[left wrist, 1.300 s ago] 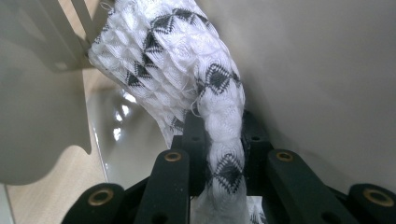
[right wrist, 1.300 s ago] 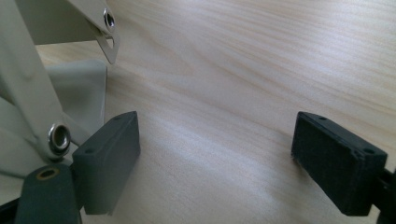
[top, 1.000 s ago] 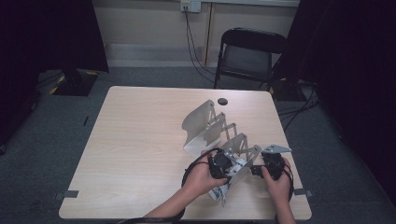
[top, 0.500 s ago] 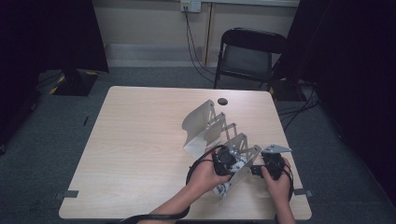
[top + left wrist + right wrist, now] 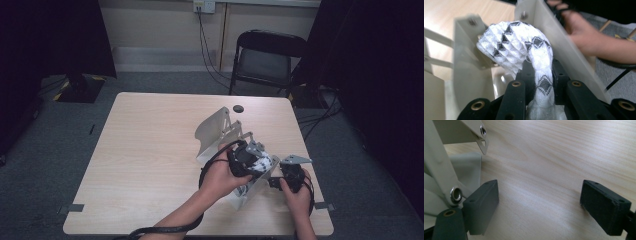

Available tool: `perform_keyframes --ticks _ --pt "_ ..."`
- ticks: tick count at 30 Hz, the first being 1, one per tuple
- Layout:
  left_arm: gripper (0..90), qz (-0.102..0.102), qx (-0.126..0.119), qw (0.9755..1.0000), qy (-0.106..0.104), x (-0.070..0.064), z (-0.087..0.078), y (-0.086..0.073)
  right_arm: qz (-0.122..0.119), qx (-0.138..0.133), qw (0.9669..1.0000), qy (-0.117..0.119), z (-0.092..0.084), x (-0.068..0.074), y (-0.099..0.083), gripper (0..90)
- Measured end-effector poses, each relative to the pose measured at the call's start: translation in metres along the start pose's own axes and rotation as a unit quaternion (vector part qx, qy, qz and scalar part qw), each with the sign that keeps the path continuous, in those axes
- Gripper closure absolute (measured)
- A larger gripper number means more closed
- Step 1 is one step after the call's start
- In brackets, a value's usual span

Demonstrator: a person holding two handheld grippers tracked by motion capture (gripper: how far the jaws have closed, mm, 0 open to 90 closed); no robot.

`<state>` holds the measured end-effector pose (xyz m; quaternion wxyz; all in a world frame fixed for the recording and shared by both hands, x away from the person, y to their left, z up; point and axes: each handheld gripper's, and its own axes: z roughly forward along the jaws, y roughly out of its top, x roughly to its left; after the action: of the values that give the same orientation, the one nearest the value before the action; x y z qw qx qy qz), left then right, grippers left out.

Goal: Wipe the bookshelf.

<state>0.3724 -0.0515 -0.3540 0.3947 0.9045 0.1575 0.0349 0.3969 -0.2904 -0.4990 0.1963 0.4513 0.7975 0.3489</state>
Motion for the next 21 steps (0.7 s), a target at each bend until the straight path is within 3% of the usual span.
perform_keyframes --ticks 4,9,21 --pt "76.6 0.008 -0.012 0.9999 0.005 -0.001 -0.008 0.005 0.0 0.0 1.0 0.0 0.0 0.0 0.0 15.0" --pt "76.7 0.009 -0.017 0.9998 0.003 -0.001 -0.002 0.001 0.0 0.0 1.0 0.0 0.0 0.0 0.0 15.0" --pt "76.7 0.01 0.017 0.9998 -0.008 0.004 0.027 -0.023 0.0 0.0 1.0 0.0 0.0 0.0 0.0 15.0"
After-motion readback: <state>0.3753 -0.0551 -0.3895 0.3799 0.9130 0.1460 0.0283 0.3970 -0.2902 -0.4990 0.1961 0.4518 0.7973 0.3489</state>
